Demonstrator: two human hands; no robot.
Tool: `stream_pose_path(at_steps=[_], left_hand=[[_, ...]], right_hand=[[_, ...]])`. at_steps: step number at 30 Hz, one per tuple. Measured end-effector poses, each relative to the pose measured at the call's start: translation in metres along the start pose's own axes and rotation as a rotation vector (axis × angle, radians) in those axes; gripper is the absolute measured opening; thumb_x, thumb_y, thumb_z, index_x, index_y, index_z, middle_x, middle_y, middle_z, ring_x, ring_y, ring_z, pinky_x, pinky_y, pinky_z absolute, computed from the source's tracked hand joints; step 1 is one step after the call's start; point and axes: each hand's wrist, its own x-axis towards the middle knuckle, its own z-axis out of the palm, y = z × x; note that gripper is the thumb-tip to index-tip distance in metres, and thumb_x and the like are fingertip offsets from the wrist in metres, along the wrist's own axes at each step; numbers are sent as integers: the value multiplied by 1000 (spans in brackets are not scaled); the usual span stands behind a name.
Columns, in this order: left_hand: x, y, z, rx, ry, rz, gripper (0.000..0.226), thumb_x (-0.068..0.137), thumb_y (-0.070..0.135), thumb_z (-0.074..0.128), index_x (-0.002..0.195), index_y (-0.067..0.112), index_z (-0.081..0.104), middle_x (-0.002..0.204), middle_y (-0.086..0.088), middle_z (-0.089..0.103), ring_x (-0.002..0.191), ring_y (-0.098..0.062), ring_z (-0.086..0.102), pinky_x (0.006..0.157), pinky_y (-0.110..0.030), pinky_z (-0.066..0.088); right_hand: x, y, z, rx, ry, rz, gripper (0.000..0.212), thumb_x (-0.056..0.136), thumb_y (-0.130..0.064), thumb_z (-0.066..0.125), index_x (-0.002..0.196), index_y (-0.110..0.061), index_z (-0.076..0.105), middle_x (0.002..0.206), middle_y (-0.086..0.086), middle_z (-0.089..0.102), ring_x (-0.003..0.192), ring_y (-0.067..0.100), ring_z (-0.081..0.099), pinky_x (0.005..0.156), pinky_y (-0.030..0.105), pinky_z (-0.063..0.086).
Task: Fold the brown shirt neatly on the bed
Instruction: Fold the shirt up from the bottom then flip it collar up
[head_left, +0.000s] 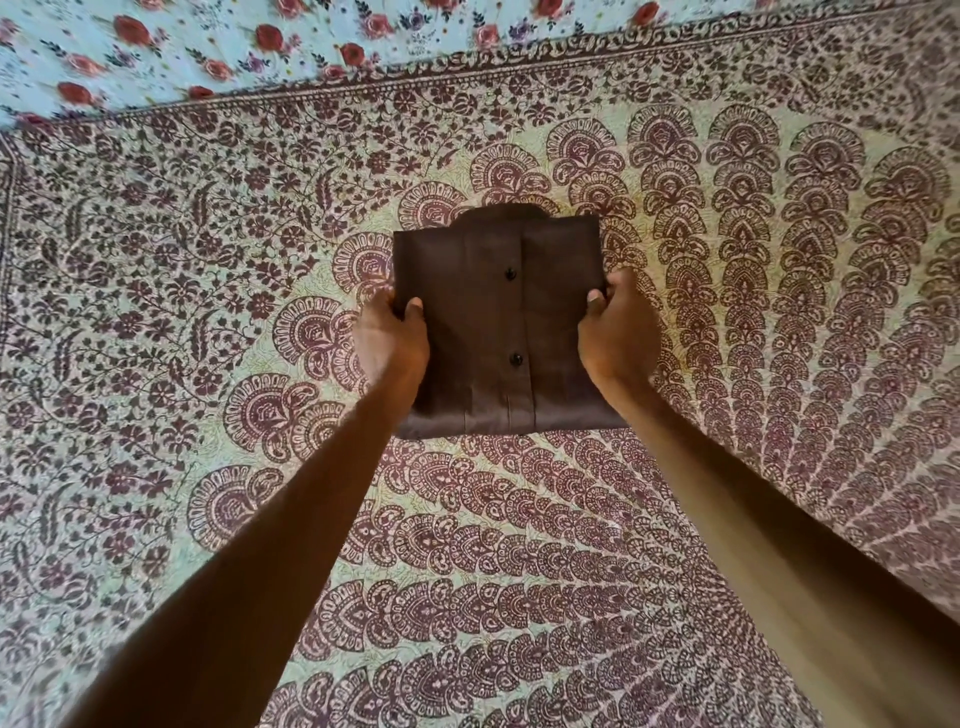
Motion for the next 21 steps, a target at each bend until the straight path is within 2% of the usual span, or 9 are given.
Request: stream_pose_path(at_steps=[3,4,6,7,9,11,12,15,21], left_hand=[[4,1,4,11,11,-18,27,92,27,57,113,10,58,108,-6,64,96,-22,59,87,-41,51],[3,2,6,21,-1,-34,28,93,26,57,116,10,54,111,-7,62,98,-23,58,88,-42,50],[-1,2,11,145,50,31,38,93,24,56,127,10,45,128,-12,52,114,-27,51,99,-44,44],[-4,-1,13,248,102,132,45,93,25,54,134,12,40,138,-14,44,124,-29,44,106,-45,37],[-12,-6,16,377,115,459,54,96,32,47,145,16,32,149,-11,34,136,-28,34,112,-44,26],[-19,-18,24,444,-4,727,56,98,40,39,149,19,29,155,-6,29,143,-24,26,116,-44,20],[-19,-24,27,462,-59,756,57,99,43,35,150,20,27,158,-3,25,146,-23,20,119,-44,17],[-13,-33,33,486,-115,652,61,99,51,26,153,24,17,161,1,13,149,-18,7,121,-43,5],[-13,-22,28,591,-176,612,62,99,52,23,154,24,13,162,0,8,150,-19,0,120,-51,-1]], right_hand=[[-8,-11,0,-133,189,-181,40,96,-32,48,132,-17,49,128,8,55,114,28,52,87,40,46],[-11,-13,1,-177,178,-248,46,97,-38,45,138,-18,45,137,8,51,124,28,47,95,41,42],[-16,-12,11,-257,30,-358,57,99,-50,34,149,-23,35,155,8,33,142,31,29,111,48,28],[-17,-8,17,-301,-53,-389,61,99,-55,28,152,-25,29,161,7,22,147,33,19,115,52,20],[-16,3,29,-360,-170,-397,66,98,-62,18,155,-28,18,164,5,6,150,34,3,118,58,9],[-12,11,35,-380,-207,-377,69,96,-66,14,155,-31,12,165,3,-1,150,34,-2,117,61,6],[-11,13,36,-384,-212,-371,69,96,-67,13,155,-32,11,165,2,-2,150,34,-3,117,61,5],[-9,11,35,-407,-222,-368,70,95,-68,14,155,-33,9,165,1,-3,150,35,-2,117,61,4],[-10,2,24,-410,-284,-341,72,94,-69,18,155,-31,12,165,3,-1,150,36,2,117,60,8]])
